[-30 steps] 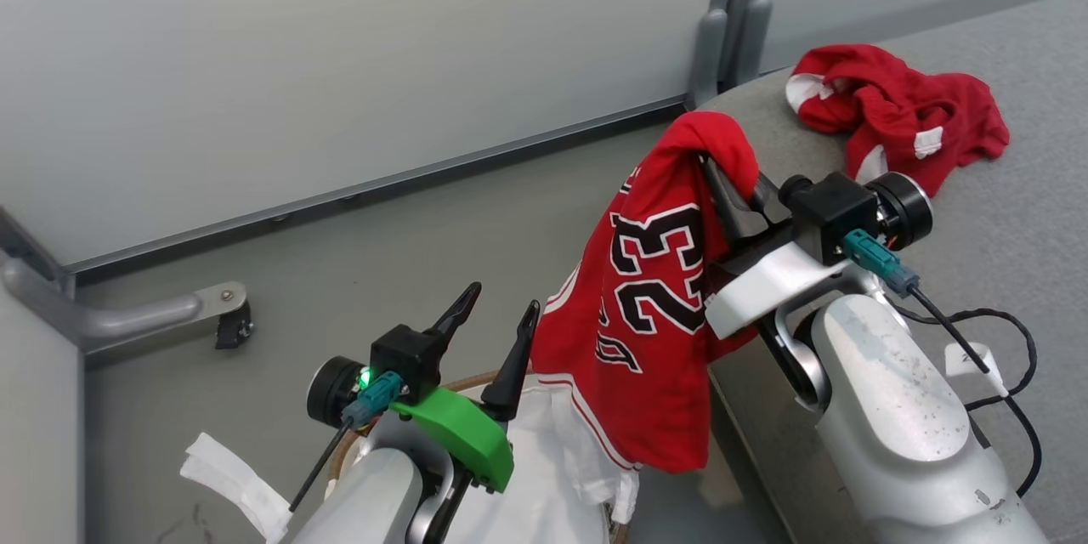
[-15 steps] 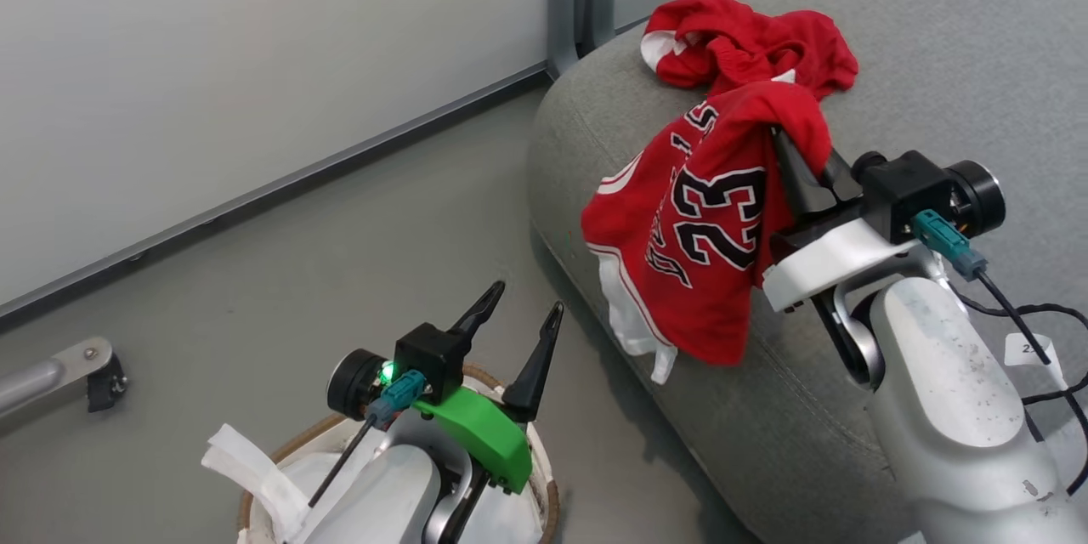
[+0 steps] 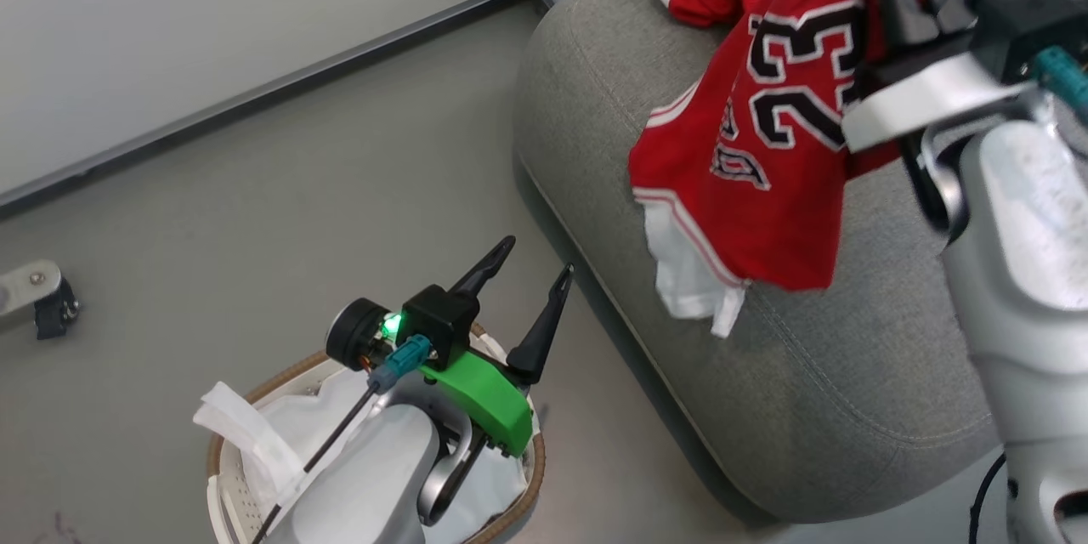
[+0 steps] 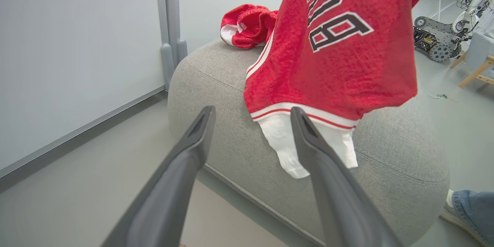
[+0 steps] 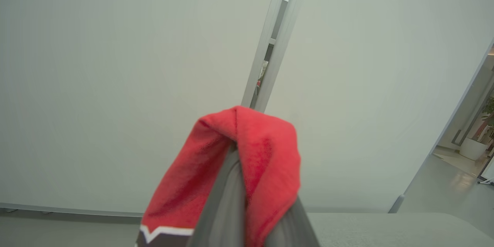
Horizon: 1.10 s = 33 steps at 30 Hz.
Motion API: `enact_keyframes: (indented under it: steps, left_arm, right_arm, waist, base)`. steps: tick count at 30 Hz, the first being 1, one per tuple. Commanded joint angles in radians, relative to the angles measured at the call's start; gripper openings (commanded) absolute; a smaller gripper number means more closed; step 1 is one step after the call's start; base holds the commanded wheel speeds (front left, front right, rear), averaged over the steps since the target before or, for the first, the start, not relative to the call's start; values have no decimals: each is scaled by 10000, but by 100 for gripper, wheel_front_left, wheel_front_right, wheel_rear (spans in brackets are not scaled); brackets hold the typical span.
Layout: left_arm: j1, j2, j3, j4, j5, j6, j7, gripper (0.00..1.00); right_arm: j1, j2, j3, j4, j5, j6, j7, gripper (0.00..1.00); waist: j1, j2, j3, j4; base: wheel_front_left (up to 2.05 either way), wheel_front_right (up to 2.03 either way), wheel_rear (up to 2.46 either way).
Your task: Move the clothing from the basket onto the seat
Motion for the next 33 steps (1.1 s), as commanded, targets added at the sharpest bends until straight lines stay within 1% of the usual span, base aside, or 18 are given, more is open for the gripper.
enact_keyframes:
  steps: [1,5,10,14,17,23,27,31,33]
  left_arm:
    - [-209,145,29,-48,87,-22,3,100]
    - [-594,373,19,-239,201,-22,3,100]
    - [-1068,638,74,-592,413,-22,3,100]
    - [-1308,831,118,-869,641,20,3,100]
    - [-1388,999,134,-1024,740,107,35,100]
    - [-1413,1296,69,-1242,859,193,237,100]
    - [-1244,1426,49,-1396,810,261,334,100]
    - [-966,1572,70,-1415,721,339,376,100]
    - [-908,1593,18,-1430,671,327,389,100]
  right_arm:
    - [-448,-142,-31,48,-52,-14,-6,0]
    - [-2222,-692,-367,242,4,-14,-4,0]
    - [-4141,-1638,-1100,446,-135,-14,-3,0]
    - [-4956,-2297,-1513,695,-357,-14,-3,0]
    - [-4895,-2559,-1786,921,-452,-14,-3,0]
    - [-3474,-2189,-2684,1661,-495,-14,-3,0]
    - [-2169,-1649,-3193,2058,-515,-14,-3,0]
    - [-1032,-983,-3764,2141,-434,-14,-3,0]
    - [-619,-795,-4063,2046,-417,-14,-4,0]
  waist:
    - [0,-1,723,433]
    - [0,-1,1476,727]
    - [0,-1,2366,1050]
    - [0,-1,2980,1143]
    - [0,-1,3370,1086]
    - [0,-1,3884,779]
    - [0,-1,3951,593]
    - [0,-1,3827,391]
    - [0,-1,3719,341]
  base:
    - [0,0,0]
    - [0,0,0]
    - [0,0,0]
    - [0,0,0]
    - [0,0,0]
    - [0,0,0]
    - [0,0,0]
    - [0,0,0]
    - [0,0,0]
